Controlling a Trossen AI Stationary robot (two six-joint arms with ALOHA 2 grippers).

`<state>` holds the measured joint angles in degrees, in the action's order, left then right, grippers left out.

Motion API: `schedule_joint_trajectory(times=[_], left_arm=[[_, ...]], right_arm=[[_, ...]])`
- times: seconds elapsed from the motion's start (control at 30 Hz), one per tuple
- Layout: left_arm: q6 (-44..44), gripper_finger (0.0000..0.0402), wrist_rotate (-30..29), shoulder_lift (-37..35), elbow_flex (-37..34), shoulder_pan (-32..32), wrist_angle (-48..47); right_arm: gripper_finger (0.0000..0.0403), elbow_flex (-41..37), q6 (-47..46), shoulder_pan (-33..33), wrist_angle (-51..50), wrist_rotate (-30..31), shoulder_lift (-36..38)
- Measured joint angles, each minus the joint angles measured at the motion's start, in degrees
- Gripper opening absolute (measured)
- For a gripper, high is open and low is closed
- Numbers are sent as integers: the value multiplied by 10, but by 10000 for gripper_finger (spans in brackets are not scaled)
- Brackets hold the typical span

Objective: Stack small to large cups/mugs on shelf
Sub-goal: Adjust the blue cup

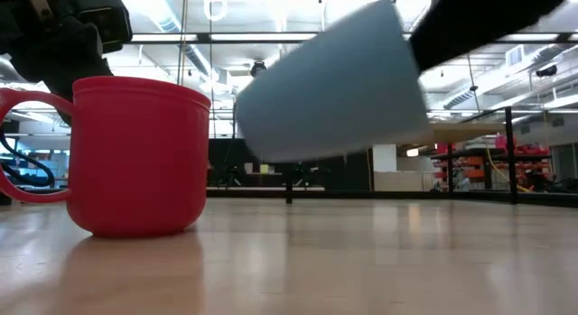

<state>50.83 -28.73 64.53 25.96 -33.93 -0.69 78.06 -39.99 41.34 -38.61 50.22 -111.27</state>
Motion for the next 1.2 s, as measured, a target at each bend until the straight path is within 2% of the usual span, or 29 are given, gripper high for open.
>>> schedule_joint_trajectory(times=[0.33,0.5,0.77,1.03,1.2], left_arm=[[0,24,-2,0,0,0,0],[0,18,-2,0,0,0,0],[0,21,-2,0,0,0,0],[0,23,-2,0,0,0,0],[0,18,-2,0,0,0,0]], right_arm=[[4,0,-47,-87,-143,-199,132],[5,0,-71,-148,-228,-273,190],[5,0,-101,-245,-323,-460,226],[5,0,-113,-282,-396,-545,200],[5,0,-113,-282,-399,-561,190]])
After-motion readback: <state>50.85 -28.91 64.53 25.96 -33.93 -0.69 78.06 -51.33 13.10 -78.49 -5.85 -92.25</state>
